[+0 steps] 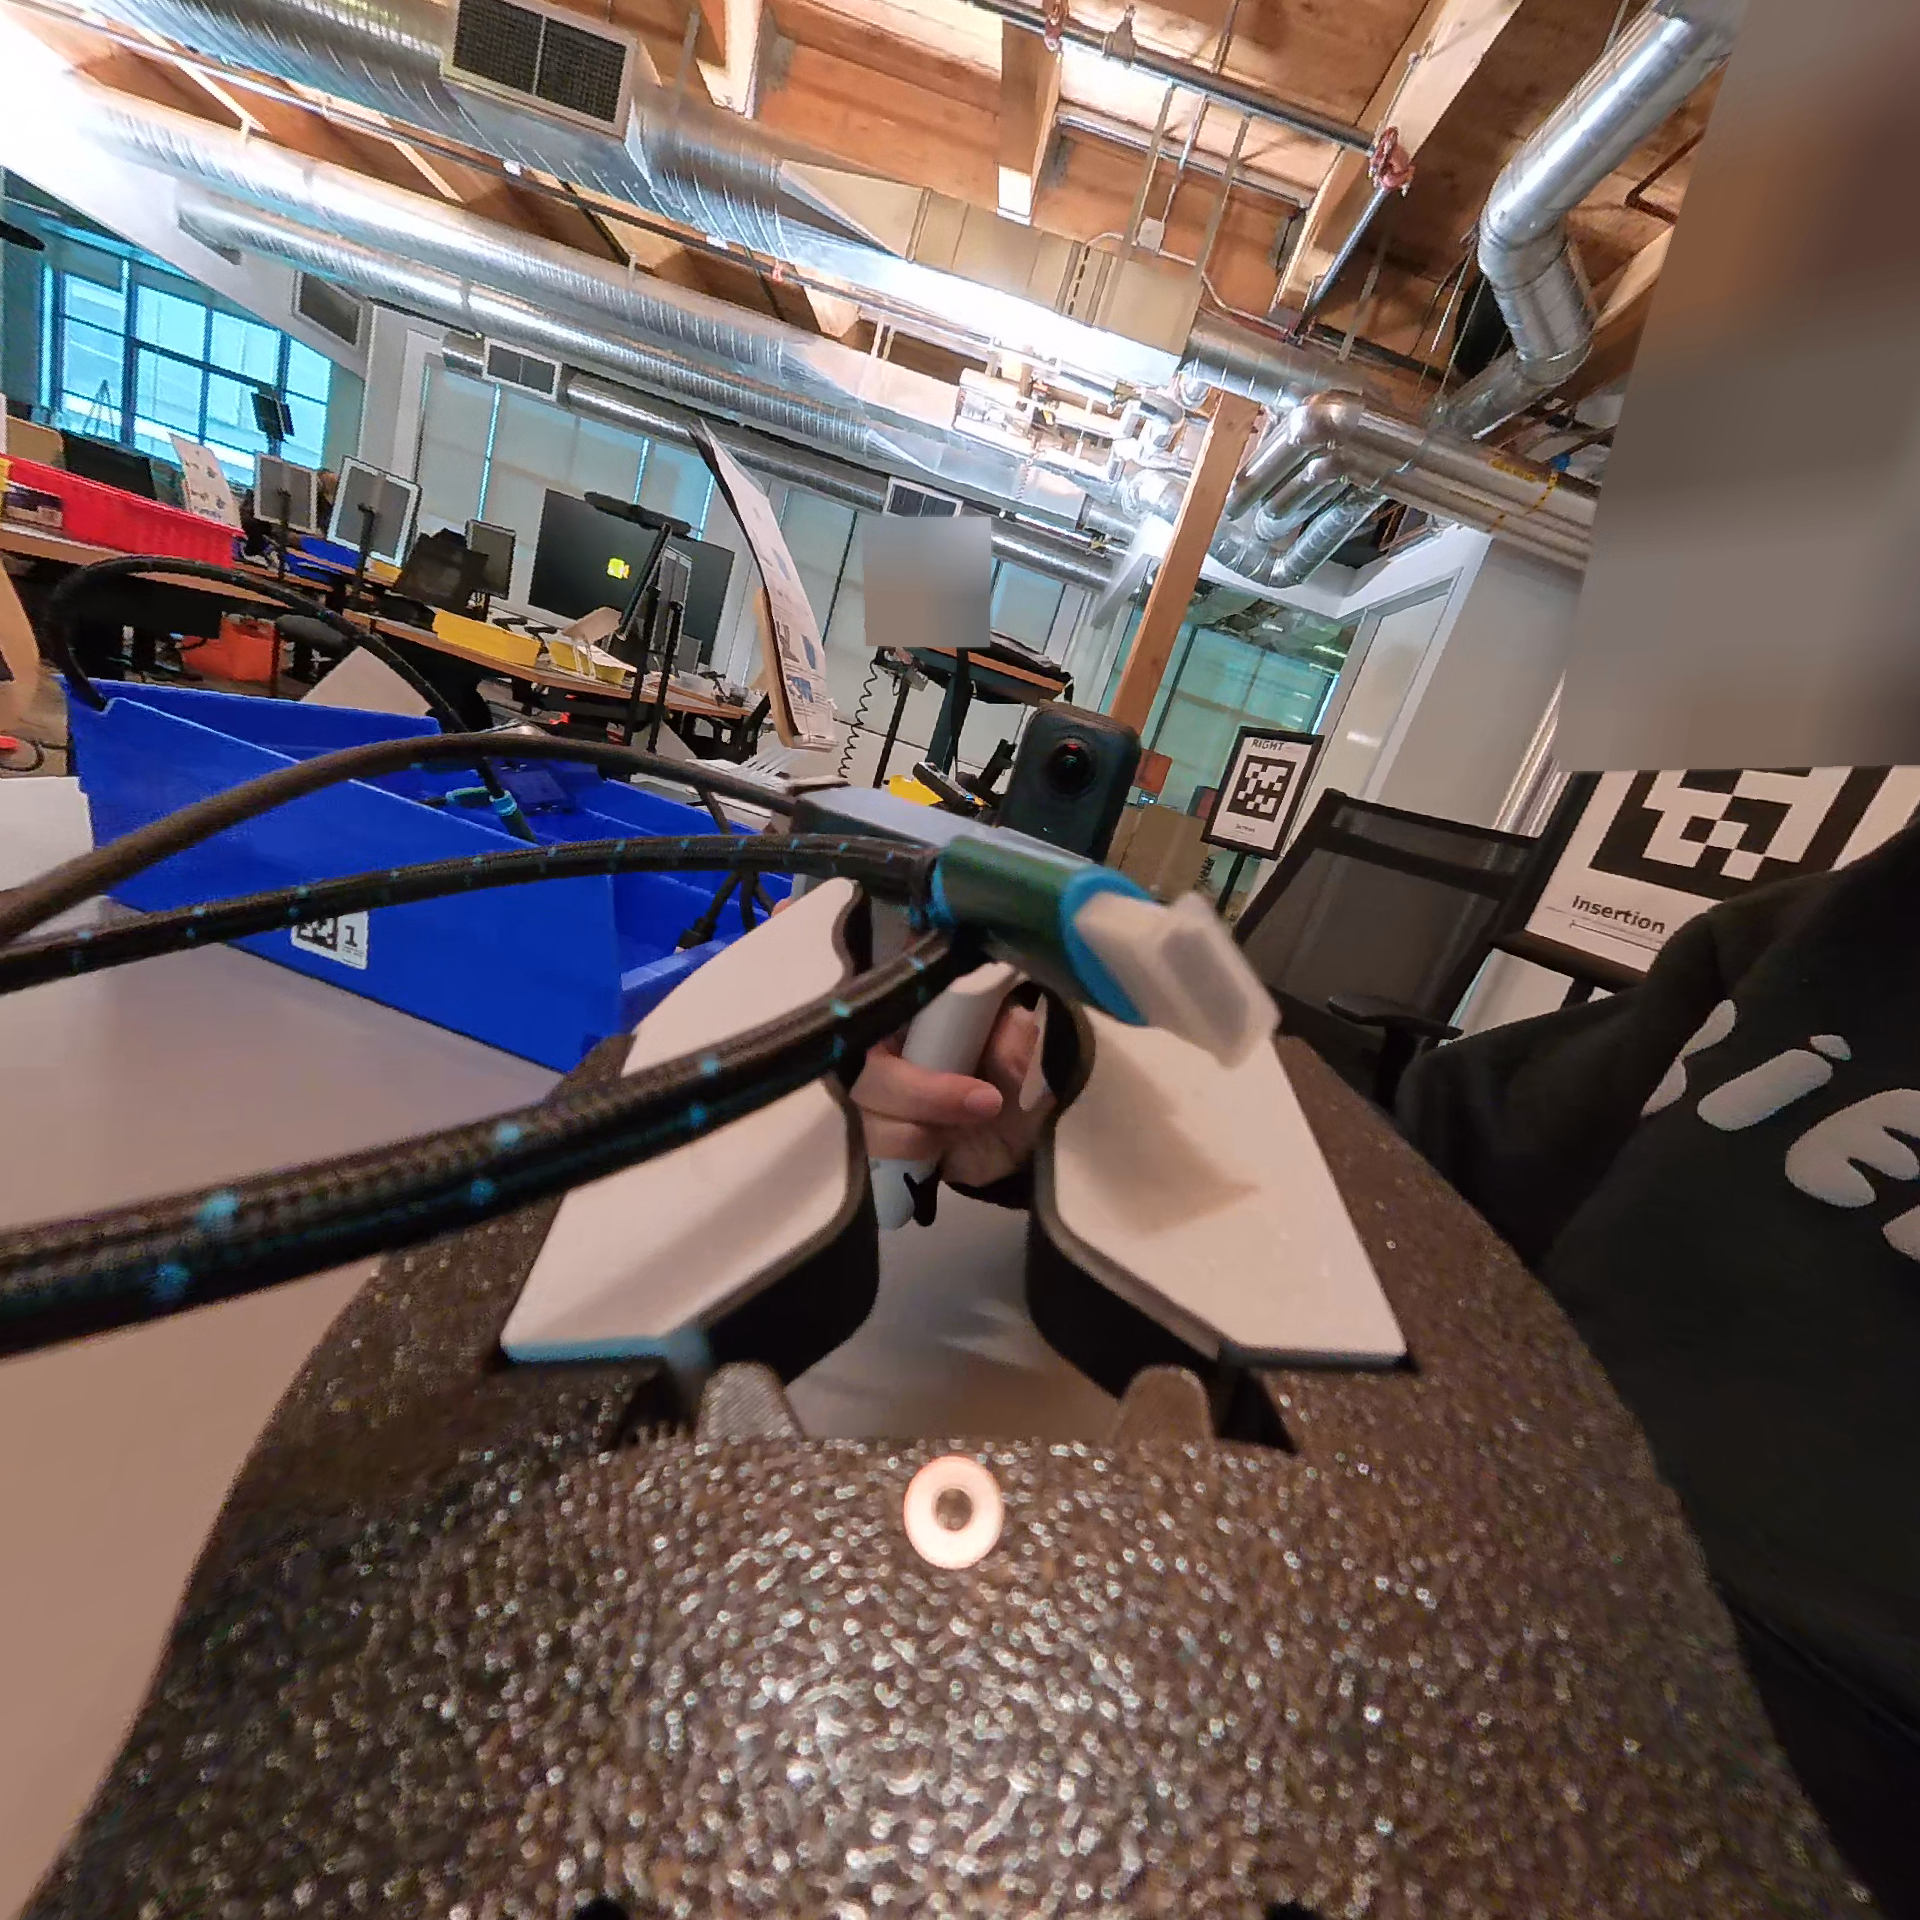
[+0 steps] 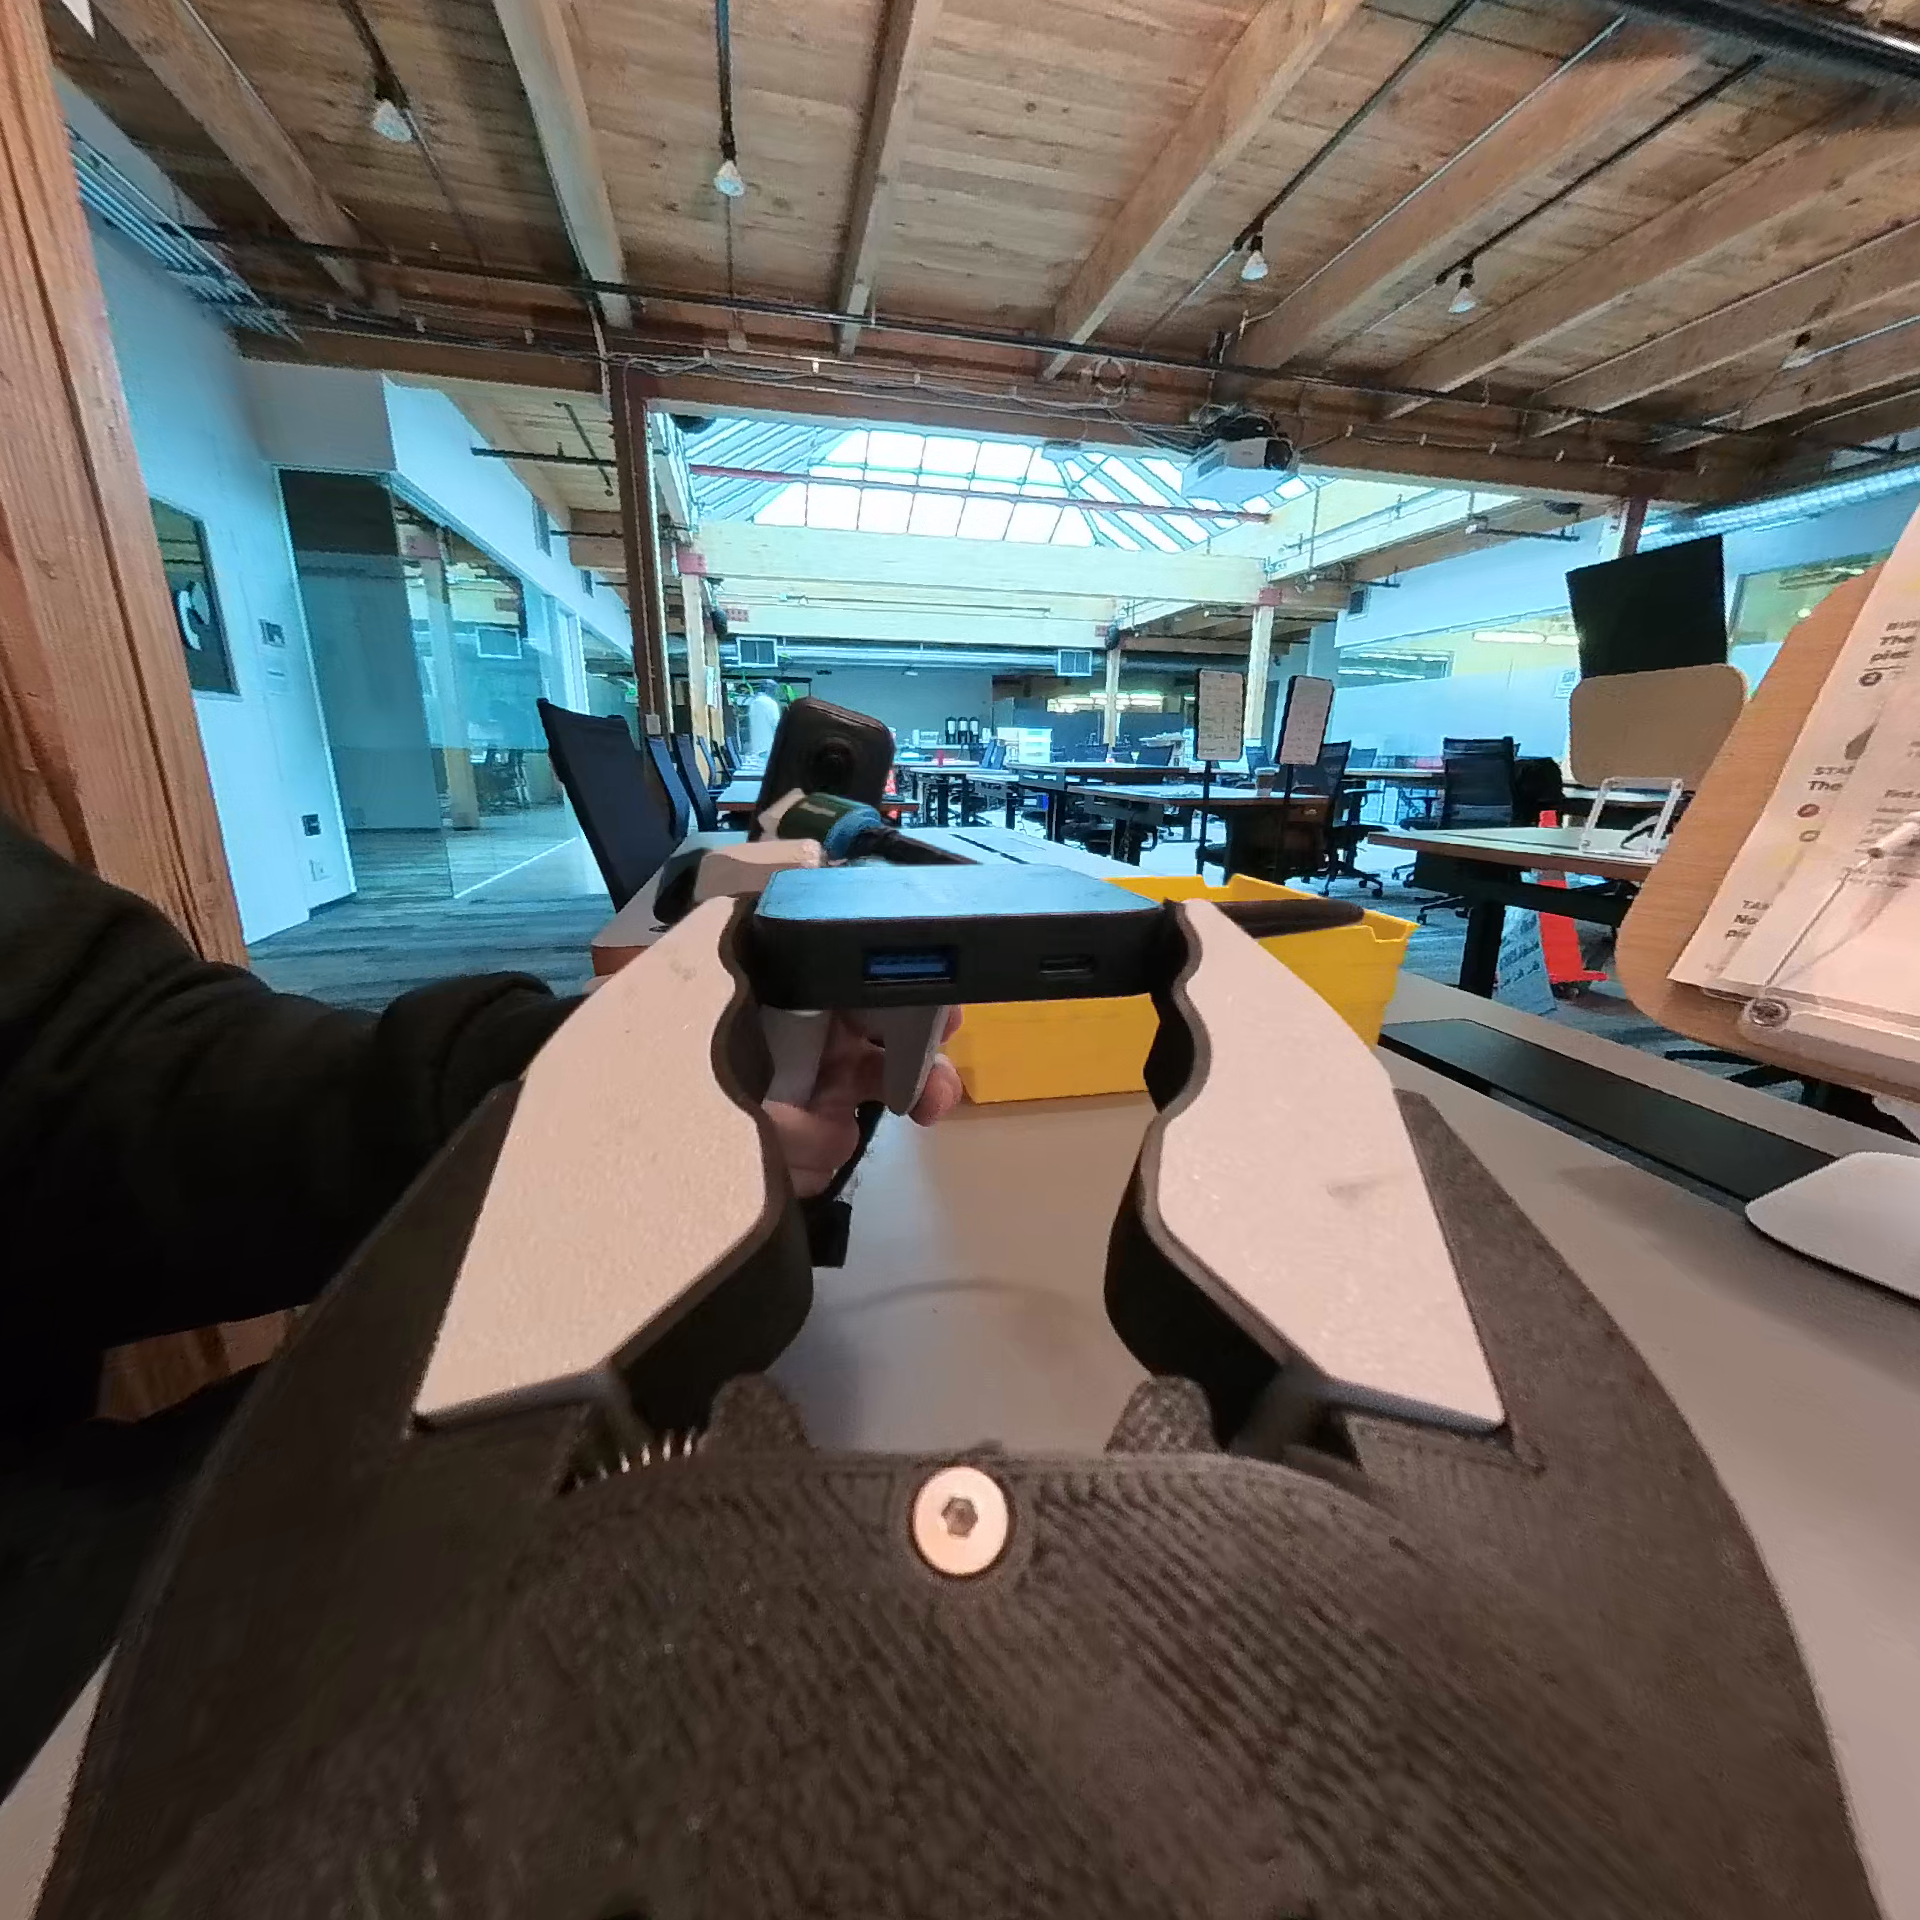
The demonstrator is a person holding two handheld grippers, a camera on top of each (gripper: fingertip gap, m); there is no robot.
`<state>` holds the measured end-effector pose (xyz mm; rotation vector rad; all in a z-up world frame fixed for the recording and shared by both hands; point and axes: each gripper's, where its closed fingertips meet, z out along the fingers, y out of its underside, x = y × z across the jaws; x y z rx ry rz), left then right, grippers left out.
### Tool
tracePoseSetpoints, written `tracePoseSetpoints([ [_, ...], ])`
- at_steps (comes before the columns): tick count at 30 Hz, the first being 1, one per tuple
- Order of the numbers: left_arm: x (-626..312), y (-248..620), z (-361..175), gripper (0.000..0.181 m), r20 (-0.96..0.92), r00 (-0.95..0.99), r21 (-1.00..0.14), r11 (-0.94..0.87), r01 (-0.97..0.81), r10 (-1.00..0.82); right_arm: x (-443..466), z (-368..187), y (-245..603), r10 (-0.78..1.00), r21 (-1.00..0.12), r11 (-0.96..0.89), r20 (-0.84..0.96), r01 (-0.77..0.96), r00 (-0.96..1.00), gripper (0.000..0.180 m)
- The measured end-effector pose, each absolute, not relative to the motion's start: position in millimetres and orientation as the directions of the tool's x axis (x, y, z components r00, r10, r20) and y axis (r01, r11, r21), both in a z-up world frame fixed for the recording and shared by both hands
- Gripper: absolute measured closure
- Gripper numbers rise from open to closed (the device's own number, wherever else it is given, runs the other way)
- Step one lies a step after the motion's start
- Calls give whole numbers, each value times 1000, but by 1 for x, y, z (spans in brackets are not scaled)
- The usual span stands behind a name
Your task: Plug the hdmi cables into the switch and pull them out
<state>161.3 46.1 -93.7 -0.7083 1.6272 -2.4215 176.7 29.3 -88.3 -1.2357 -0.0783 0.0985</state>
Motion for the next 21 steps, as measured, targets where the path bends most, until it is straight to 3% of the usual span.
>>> tracePoseSetpoints([
  [3,158,45,-94,160,298,-890,-907,-393,-152,-346,175,-96,32,164,-955,288,-17,-64,986,107],
  [13,157,45,-102,161,321,-882,-934,-271,-234,-345,170,-121,44,160,-982,185,76,45,984,102],
  [21,155,47,-110,160,244,-893,-966,-176,-189,-379,170,-133,48,164,-992,112,76,58,983,101],
])
